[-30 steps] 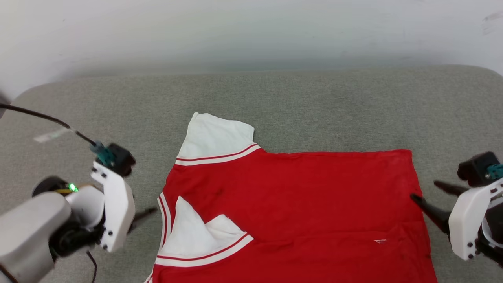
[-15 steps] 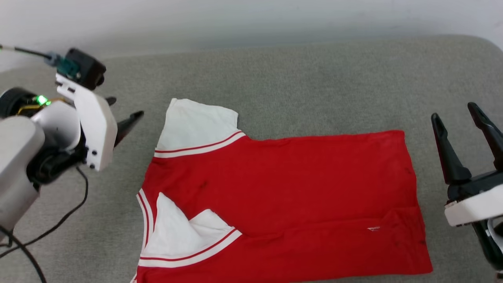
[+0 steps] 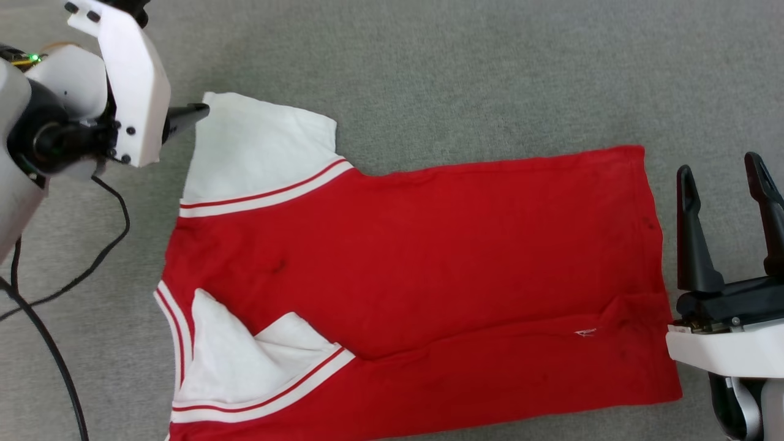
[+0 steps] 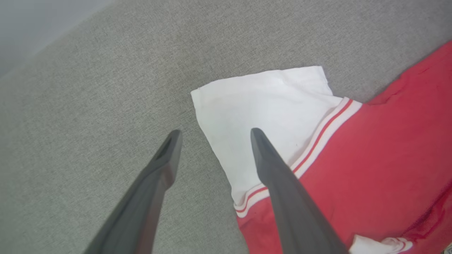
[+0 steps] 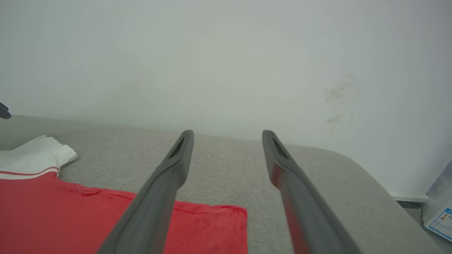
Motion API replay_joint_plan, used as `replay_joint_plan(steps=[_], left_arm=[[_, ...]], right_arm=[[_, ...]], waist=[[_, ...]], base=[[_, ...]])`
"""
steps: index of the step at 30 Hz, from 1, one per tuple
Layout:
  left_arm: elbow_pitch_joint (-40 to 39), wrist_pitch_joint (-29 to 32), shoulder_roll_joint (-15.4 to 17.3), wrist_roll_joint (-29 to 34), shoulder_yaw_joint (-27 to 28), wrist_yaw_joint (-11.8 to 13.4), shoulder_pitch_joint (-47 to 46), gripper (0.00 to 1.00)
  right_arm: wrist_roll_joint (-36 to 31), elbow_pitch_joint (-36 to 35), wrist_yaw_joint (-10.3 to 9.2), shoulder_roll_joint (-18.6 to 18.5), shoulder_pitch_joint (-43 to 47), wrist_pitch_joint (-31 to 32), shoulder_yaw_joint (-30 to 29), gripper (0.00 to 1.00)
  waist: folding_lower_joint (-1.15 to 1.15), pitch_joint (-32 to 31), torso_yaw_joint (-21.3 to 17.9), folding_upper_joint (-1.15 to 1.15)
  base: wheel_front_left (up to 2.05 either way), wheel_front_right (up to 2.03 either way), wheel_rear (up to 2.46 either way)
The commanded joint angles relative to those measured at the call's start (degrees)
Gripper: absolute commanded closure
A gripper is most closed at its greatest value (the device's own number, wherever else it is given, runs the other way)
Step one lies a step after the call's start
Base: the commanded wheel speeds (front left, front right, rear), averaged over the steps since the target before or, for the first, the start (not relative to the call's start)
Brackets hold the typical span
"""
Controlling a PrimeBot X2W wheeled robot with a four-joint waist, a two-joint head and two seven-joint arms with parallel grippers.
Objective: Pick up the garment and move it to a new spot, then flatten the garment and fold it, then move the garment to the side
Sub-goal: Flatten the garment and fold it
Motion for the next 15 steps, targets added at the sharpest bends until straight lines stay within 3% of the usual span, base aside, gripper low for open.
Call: replay_joint_plan(steps=[1,8,15], left_arm=[[1.2,3.4,-0.7,-1.5,0.1,-0.3,-2.8,0.0],[4.9,9.8,-2.7,-2.2,-0.8,-0.1,-6.7,0.0],[9.0,12.8,-3.4,1.7,-4.4,-0.3,-8.6,0.0]], right_arm=[[-0.3,-0.4,-0.04,0.8,0.1,-0.5,0.2,0.0],[-0.7,0.3,-0.04,1.4,-2.1,-0.9,0.9,0.0],[-0.8,1.5,-0.04,1.1,-4.8,-1.1,2.9,0.0]], waist=[[-0.01,3.2,-1.6,0.0],[-0.01,7.1,-2.7,0.0],[-0.01,10.7,-3.7,0.0]], base=[[0.0,0.0,0.0],[0.0,0.0,0.0],[0.0,0.0,0.0]])
